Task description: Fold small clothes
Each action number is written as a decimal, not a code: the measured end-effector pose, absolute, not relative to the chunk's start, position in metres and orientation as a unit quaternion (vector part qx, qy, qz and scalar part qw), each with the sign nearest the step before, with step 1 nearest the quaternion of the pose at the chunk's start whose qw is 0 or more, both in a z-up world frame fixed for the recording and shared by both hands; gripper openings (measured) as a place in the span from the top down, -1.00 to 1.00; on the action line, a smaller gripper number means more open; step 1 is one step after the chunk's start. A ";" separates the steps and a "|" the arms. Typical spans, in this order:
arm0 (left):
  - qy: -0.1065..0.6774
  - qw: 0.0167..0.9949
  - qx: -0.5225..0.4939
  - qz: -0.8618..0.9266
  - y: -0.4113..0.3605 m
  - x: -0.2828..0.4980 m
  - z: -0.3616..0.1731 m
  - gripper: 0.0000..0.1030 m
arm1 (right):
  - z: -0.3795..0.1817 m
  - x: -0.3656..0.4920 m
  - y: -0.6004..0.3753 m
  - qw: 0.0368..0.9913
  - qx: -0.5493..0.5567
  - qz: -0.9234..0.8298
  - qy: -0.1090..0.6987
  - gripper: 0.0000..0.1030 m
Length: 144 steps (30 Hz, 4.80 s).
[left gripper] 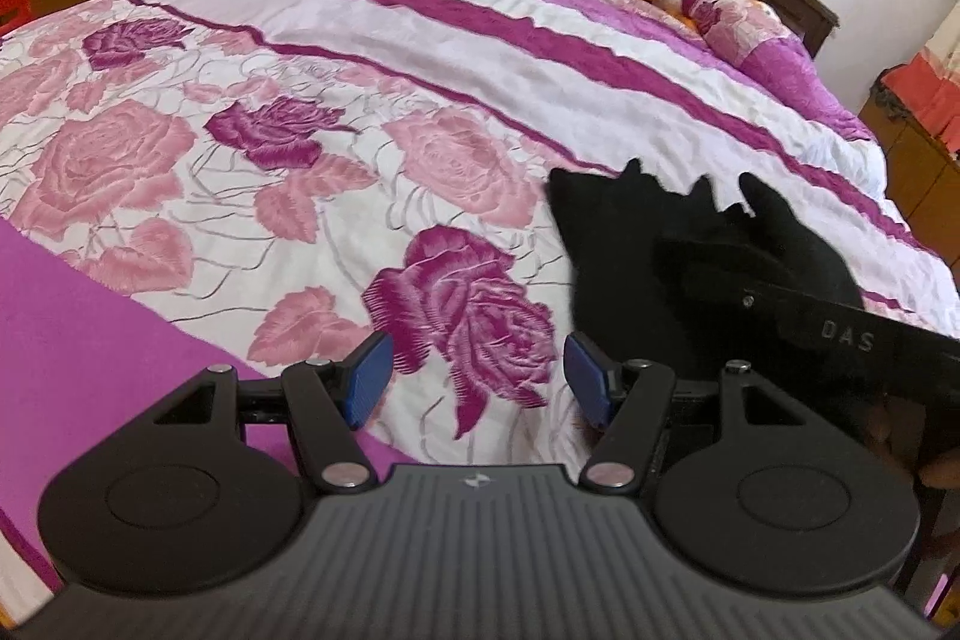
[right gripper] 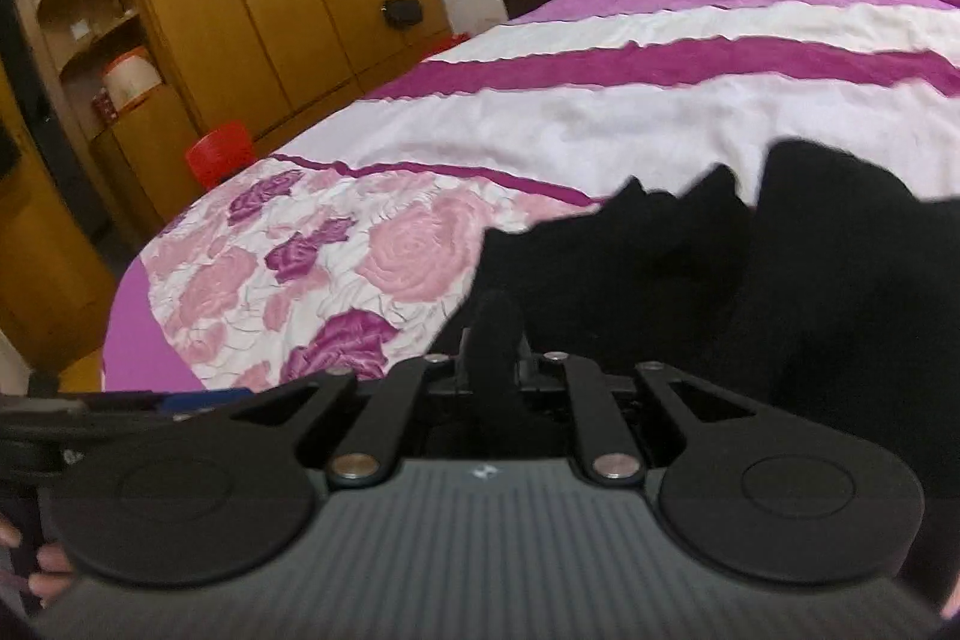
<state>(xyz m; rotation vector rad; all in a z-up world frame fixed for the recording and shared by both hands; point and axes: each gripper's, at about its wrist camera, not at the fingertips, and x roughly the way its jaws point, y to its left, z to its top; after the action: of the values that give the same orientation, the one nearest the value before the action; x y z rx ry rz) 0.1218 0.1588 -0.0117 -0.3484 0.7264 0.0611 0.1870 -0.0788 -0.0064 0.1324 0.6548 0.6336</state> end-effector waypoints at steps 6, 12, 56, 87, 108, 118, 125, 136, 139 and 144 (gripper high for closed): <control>0.330 0.927 -0.181 -0.001 0.147 0.123 0.001 -0.33 | 0.032 0.169 -0.110 0.895 0.105 0.332 0.279 0.14; 0.307 0.933 -0.178 -0.053 0.122 0.132 0.018 -0.33 | 0.058 0.192 -0.136 0.925 0.100 0.260 0.259 0.12; 0.326 0.918 -0.174 -0.140 0.134 0.104 -0.017 0.57 | 0.013 0.237 -0.056 0.898 0.094 0.312 0.297 0.82; 0.286 0.949 -0.134 -0.013 0.096 0.171 -0.019 0.67 | -0.019 0.189 -0.154 0.911 0.169 0.238 0.290 -0.13; 0.378 0.864 -0.283 -0.177 0.140 0.183 -0.055 -0.28 | -0.060 0.184 -0.189 0.846 0.287 0.263 0.364 -0.44; 0.358 0.860 -0.268 -0.248 0.097 0.174 -0.025 0.26 | -0.013 0.158 -0.202 0.887 0.245 0.253 0.300 0.21; 0.371 0.874 -0.183 -0.254 0.045 0.141 -0.026 0.19 | -0.010 0.106 -0.240 0.902 0.207 0.200 0.323 0.19; 0.368 0.909 -0.099 -0.171 0.045 0.096 -0.019 -0.15 | -0.031 0.092 -0.248 0.896 0.211 0.165 0.355 -0.08; 0.359 0.916 -0.086 -0.156 0.046 0.081 -0.006 -0.15 | -0.016 0.078 -0.252 0.902 0.207 0.158 0.346 -0.08; 0.348 0.923 -0.078 -0.146 0.038 0.062 0.020 -0.21 | 0.016 0.051 -0.253 0.913 0.188 0.170 0.320 -0.09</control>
<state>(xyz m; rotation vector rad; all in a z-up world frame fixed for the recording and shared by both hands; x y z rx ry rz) 0.0618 0.0376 0.0200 -0.1602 0.7137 -0.3001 0.0509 -0.2534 0.0155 0.3872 0.6591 0.3502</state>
